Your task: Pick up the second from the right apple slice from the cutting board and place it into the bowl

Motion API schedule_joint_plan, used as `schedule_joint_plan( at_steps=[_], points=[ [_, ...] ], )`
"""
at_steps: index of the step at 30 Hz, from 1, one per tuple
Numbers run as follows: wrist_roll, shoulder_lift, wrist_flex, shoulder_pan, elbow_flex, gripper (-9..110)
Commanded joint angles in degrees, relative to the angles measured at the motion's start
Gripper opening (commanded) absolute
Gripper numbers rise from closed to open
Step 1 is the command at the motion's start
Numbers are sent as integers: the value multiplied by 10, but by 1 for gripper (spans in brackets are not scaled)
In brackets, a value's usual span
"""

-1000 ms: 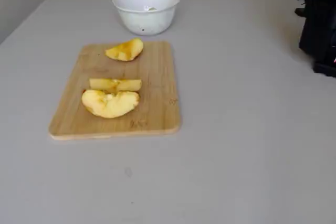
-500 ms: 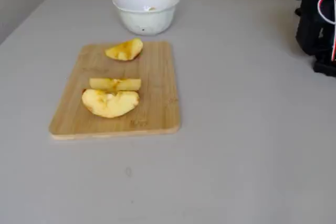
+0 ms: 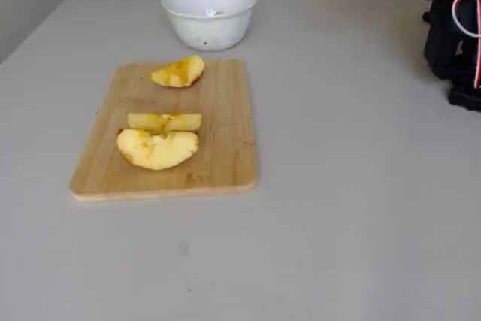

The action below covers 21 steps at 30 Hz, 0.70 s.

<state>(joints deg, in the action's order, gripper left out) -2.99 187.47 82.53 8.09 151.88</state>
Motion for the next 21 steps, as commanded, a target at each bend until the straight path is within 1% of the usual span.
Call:
schedule_joint_plan(
  at_steps=[1,12,18,21],
  points=[
    [18,11,-40,4,95,0],
    [34,11,-76,11,179,0],
    [38,11,-76,11,181,0],
    [37,11,-76,14,181,3]
  ],
)
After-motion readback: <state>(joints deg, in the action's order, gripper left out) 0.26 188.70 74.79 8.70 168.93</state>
